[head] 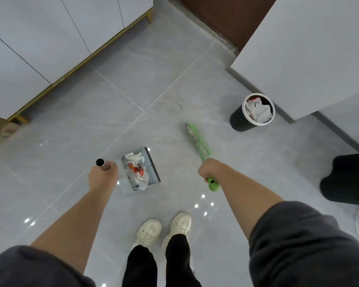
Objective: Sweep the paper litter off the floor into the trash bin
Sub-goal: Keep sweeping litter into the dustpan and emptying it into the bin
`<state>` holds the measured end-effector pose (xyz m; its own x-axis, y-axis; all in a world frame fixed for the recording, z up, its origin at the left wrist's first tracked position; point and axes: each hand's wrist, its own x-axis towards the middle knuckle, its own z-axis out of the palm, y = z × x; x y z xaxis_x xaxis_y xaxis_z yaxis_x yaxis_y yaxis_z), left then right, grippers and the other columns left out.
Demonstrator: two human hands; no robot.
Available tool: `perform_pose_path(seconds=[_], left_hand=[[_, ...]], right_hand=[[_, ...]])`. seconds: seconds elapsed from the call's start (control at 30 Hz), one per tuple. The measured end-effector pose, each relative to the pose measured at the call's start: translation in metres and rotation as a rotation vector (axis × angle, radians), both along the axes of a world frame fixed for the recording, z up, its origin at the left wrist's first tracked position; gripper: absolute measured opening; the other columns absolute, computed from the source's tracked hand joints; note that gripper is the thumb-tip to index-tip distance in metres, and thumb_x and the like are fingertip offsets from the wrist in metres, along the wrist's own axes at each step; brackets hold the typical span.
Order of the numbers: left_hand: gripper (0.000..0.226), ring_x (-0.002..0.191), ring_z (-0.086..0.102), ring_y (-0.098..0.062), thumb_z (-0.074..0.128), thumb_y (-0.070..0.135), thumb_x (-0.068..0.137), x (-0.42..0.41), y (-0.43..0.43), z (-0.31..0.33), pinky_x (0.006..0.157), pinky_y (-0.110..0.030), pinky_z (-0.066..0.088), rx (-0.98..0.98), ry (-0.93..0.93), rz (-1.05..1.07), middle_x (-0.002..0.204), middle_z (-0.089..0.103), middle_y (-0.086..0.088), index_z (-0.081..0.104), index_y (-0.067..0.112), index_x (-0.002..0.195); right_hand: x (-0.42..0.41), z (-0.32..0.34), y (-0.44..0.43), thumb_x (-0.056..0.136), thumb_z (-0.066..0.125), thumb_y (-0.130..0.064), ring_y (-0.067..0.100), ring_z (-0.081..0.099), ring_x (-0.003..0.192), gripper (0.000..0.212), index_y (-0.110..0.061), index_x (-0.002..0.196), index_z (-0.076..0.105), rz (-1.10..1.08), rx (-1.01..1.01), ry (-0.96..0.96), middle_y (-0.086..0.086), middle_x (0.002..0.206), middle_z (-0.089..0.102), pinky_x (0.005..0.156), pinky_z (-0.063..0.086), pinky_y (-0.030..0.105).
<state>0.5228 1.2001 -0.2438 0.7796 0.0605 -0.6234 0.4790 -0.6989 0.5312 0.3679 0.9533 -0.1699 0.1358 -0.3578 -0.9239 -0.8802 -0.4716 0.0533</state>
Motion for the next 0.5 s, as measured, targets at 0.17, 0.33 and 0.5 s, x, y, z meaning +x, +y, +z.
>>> perform_pose_path(seconds=[0.17,0.33,0.5], left_hand=[[0.027,0.078,0.070,-0.044,0.048,0.035,0.071,-0.007,0.003,-0.026,0.077,-0.060,0.058,0.023,0.027,0.058,0.071,0.067,-0.018,0.061,0.012,0.065],[0.029,0.082,0.070,-0.047,0.048,0.036,0.069,-0.022,-0.018,-0.026,0.076,-0.061,0.058,0.022,0.076,0.035,0.075,0.069,-0.024,0.060,0.009,0.064],[0.033,0.081,0.069,-0.044,0.049,0.027,0.086,-0.042,-0.064,0.030,0.076,-0.047,0.056,0.031,0.036,-0.025,0.080,0.070,-0.027,0.064,0.001,0.075]], right_hand=[[-0.002,-0.033,0.025,0.094,0.036,-0.009,0.017,0.047,0.053,0.022,0.000,0.108,0.051,-0.028,0.193,0.014,0.006,0.065,0.054,0.051,0.039,0.025],[-0.016,-0.005,-0.017,0.092,0.042,-0.002,0.011,0.037,0.044,0.057,-0.019,0.146,0.033,-0.225,0.429,0.021,0.003,0.062,0.042,0.045,0.037,0.023],[-0.051,0.046,-0.055,0.094,0.041,0.001,0.011,0.035,0.048,0.068,-0.026,0.152,0.019,-0.184,0.407,-0.056,0.005,0.064,0.042,0.043,0.032,0.023]])
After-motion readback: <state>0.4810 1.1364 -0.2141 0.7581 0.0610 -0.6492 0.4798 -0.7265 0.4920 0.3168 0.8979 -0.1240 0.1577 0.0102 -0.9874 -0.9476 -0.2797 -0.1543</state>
